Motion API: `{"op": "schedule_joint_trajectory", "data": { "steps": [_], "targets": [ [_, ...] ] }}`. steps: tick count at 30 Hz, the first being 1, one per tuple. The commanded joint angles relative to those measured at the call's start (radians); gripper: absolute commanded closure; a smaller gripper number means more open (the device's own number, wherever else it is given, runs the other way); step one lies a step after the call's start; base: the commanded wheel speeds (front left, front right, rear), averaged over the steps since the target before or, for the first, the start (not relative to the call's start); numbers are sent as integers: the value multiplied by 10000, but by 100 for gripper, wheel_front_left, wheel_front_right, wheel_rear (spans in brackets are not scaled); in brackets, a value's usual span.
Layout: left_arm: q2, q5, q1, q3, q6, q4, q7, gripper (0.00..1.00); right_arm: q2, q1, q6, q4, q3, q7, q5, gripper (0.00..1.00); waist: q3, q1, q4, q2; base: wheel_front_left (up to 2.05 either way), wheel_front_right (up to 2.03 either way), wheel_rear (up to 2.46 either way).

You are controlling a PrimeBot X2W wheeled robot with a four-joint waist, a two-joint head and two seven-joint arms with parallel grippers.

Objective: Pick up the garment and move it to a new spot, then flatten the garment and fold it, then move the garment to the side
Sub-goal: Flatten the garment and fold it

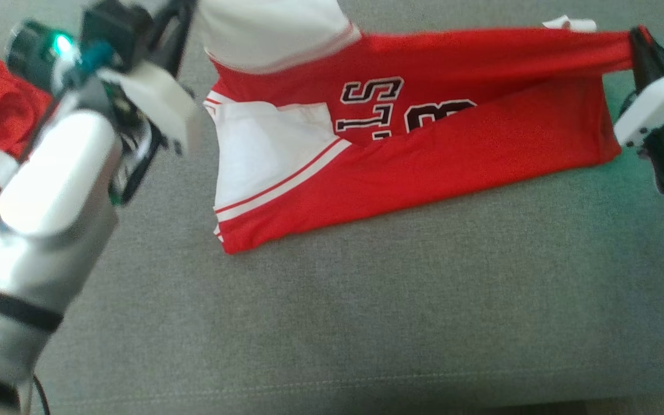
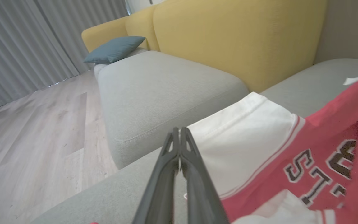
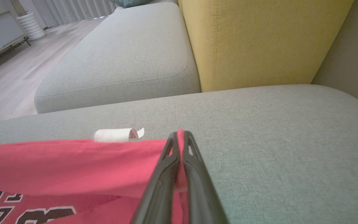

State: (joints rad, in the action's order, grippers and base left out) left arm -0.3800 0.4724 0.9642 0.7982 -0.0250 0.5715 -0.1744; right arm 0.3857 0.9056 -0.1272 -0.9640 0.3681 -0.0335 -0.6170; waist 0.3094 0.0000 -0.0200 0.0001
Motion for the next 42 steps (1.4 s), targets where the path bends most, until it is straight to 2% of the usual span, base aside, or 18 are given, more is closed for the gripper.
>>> {"op": "schedule_joint_trajectory", "data": {
  "steps": [1,11,17,26,36,37,38,39,42],
  "targets": [
    [-525,91,144,-305,-17,-498,108,100,199,-98,-35,322,174,43,-123,100,-172,0,64,-1,0,0,0],
    [-1809,317,-1884,215,-483,-3997,1698,100,1103,-647,-35,223,915,556,-618,100,-464,0,506,-1,0,0,0],
    [-2362,373,-2633,478,-723,-5310,2352,100,1471,-911,-35,217,1388,929,-784,100,-554,0,698,-1,0,0,0],
    [-2704,312,-3146,943,-710,-5924,2840,100,1827,-1044,-35,316,2032,1585,-1080,100,-610,0,680,-1,0,0,0],
    [-2825,101,-3469,1502,-569,-5630,3089,100,2120,-1322,-35,527,2789,2719,-1579,100,-784,0,467,-1,0,0,0],
    [-2791,119,-3514,1526,-594,-5540,3090,78,2139,-1316,-35,482,2851,2756,-1516,31,-809,0,439,-1,0,0,0],
    [-2753,110,-3544,1539,-634,-5455,3050,20,2129,-1308,-35,455,2884,2756,-1485,0,-831,0,410,-1,0,0,0],
    [-2719,86,-3568,1554,-673,-5367,3000,0,2109,-1294,-35,427,2848,2667,-1498,0,-853,0,381,-1,0,0,0],
    [-2618,137,-3670,1497,-846,-5088,2839,0,2038,-1228,-35,378,2753,2313,-1508,0,-951,0,298,-1,0,0,0]
  ]
}}
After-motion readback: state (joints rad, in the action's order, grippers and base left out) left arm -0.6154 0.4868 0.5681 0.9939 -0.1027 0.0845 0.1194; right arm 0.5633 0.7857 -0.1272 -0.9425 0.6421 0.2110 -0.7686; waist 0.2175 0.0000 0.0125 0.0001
